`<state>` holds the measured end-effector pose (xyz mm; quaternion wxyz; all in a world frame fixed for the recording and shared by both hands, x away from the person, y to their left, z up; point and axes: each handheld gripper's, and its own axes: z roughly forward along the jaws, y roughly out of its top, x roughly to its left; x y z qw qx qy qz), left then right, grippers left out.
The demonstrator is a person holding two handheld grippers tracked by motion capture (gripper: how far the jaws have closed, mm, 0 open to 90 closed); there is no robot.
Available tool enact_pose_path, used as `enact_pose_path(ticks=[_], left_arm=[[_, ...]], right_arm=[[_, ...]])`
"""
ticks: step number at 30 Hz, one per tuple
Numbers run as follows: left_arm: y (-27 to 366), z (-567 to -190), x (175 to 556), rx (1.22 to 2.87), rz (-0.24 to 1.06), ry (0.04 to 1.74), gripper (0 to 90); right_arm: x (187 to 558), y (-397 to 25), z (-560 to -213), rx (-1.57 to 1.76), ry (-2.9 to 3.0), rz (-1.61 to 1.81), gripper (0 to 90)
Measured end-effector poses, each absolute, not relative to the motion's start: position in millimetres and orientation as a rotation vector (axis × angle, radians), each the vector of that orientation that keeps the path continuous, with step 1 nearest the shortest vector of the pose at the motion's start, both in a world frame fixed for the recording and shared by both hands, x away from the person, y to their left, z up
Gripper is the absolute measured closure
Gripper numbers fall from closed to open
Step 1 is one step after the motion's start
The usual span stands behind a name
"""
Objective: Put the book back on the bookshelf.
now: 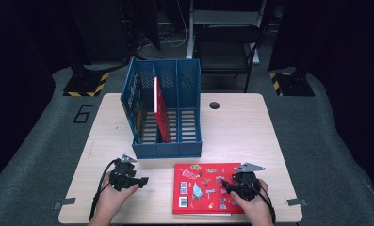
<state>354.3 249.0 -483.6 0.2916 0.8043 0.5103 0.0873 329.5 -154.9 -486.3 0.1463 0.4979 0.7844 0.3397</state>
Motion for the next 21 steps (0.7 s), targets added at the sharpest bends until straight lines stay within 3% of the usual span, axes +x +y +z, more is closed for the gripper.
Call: enact_pose_path(ticks=[7,21], left_arm=[[234,-482,351,2.172,0.185,1.298,41.5],[192,-481,338,2.224,0.112,1.160,38.0]], right_arm=[[328,-170,-485,1.489,2.222,0.962,47.7],[333,-199,-488,1.627,2.182,1.015,44.0]])
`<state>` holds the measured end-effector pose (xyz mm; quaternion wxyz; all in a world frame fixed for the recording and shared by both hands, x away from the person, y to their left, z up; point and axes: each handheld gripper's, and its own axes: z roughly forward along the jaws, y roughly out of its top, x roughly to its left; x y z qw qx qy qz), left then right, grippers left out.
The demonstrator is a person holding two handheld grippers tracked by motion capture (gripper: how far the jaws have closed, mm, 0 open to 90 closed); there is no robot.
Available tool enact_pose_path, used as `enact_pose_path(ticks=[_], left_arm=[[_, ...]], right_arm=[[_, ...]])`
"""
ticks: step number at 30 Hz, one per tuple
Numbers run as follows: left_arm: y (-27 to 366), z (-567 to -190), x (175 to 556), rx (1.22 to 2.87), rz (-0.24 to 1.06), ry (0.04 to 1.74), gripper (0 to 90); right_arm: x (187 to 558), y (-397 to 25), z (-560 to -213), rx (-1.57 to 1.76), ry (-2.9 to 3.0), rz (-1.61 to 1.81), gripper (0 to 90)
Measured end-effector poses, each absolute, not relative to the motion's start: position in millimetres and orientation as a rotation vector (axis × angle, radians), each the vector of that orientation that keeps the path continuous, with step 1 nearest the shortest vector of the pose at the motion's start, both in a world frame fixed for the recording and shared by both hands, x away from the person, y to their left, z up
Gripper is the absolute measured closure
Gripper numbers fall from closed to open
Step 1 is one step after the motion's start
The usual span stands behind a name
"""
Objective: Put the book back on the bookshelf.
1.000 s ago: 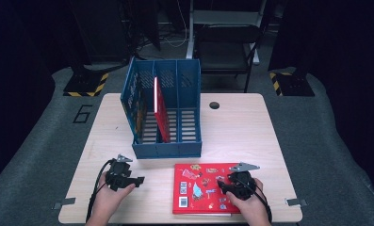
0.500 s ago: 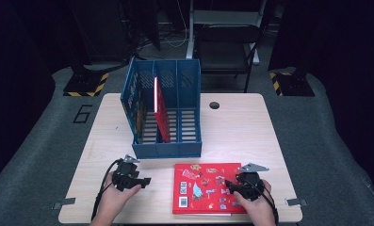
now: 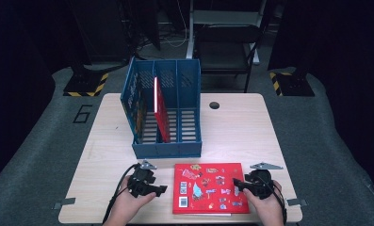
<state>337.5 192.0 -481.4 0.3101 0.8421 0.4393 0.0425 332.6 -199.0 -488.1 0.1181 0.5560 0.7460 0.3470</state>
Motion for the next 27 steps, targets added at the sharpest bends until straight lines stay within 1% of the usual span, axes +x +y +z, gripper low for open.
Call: enact_pose_path(ticks=[6,11,14,20,21,23,27], left_arm=[[184,-482,334,2.231,0.093,1.141,38.7],[178,-483,332,2.232,0.049,1.118,38.9],[173,-484,330,2.245,0.060,1.090,40.7],[164,-485,328,2.276,0.018,1.049,49.4],[162,-486,327,2.261,0.008,1.052,50.3],[158,-488,327,2.300,0.003,1.018,55.2],[153,-489,325,2.306,0.031,1.018,57.0]], right_arm=[[337,-203,-498,1.763,2.210,1.105,42.5],[336,-198,-496,1.760,2.192,1.076,42.4],[336,-199,-496,1.770,2.181,1.084,42.9],[336,-198,-496,1.789,2.183,1.095,44.2],[336,-197,-496,1.793,2.191,1.102,44.6],[336,-197,-496,1.789,2.202,1.108,44.7],[337,-201,-497,1.797,2.208,1.131,44.9]])
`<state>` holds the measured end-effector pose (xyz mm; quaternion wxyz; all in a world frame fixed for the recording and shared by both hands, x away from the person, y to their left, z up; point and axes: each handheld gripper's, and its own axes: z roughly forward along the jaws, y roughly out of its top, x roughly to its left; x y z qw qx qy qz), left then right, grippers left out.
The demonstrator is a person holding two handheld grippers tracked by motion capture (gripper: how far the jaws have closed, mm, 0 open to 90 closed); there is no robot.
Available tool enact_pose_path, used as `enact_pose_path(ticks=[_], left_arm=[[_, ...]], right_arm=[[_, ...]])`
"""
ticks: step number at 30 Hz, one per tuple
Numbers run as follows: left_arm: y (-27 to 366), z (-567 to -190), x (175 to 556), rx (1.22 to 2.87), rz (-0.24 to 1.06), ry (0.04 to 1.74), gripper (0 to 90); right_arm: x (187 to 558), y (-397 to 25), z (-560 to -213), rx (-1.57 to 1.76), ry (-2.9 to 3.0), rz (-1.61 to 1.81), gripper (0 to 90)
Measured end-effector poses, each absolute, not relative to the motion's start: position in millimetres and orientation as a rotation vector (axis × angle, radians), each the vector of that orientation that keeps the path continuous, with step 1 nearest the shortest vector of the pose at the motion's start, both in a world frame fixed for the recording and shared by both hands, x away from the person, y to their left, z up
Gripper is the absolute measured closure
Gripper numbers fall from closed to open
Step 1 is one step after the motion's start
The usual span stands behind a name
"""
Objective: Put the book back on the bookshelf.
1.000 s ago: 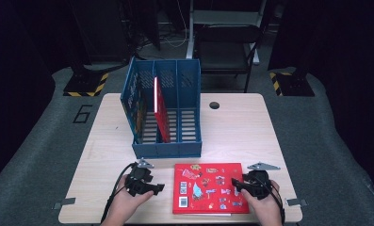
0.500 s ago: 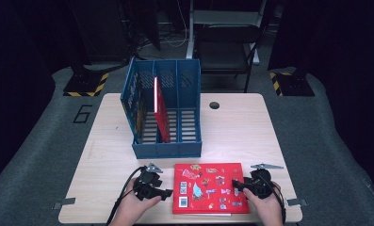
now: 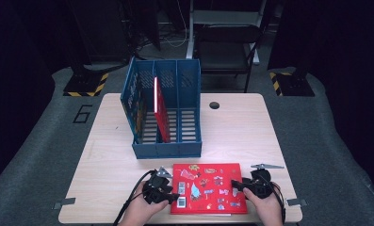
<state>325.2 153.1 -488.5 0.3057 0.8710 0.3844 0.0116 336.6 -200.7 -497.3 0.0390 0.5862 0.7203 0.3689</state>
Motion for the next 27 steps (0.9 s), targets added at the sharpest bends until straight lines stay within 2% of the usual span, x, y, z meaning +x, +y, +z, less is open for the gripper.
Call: enact_pose_path(ticks=[13,18,27], left_arm=[[153,-490,324,2.293,0.032,1.022,57.3],[152,-490,324,2.293,0.043,1.024,57.2],[152,-491,324,2.280,0.042,1.039,57.2]], right_arm=[[343,-207,-509,1.894,2.296,1.227,36.3],[344,-206,-509,1.910,2.293,1.237,35.8],[343,-206,-501,1.935,2.262,1.222,41.5]])
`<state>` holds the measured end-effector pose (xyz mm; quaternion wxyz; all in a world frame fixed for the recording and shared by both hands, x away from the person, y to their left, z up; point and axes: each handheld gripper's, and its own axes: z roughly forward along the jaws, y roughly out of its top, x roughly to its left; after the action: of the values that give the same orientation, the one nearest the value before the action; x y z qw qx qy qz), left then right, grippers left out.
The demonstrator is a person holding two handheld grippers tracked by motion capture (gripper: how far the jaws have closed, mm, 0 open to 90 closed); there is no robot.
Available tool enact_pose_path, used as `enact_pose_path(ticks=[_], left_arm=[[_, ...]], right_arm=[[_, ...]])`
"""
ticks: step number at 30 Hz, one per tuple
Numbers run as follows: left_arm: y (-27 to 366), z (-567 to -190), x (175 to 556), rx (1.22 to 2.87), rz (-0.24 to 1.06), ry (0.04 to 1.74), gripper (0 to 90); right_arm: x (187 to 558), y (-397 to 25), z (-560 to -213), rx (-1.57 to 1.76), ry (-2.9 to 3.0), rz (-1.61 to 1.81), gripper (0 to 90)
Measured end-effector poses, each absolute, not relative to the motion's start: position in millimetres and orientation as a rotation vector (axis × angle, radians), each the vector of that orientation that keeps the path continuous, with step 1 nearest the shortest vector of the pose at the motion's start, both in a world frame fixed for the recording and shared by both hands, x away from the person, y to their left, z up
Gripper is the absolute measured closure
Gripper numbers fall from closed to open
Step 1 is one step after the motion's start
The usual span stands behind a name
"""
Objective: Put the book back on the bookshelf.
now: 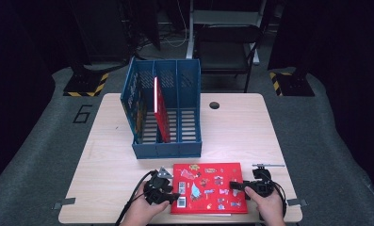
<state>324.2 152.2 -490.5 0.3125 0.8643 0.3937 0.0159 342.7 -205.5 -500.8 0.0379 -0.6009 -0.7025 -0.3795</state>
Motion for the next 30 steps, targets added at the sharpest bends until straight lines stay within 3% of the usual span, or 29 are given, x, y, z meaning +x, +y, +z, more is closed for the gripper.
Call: enact_pose_path(ticks=[7,30], left_arm=[[155,-490,326,2.285,0.019,1.035,58.0],[157,-490,325,2.301,0.072,1.044,59.1]], right_arm=[[339,-209,-488,-1.848,-2.116,-1.230,48.7],[336,-198,-442,-1.712,-2.131,-1.313,51.7]])
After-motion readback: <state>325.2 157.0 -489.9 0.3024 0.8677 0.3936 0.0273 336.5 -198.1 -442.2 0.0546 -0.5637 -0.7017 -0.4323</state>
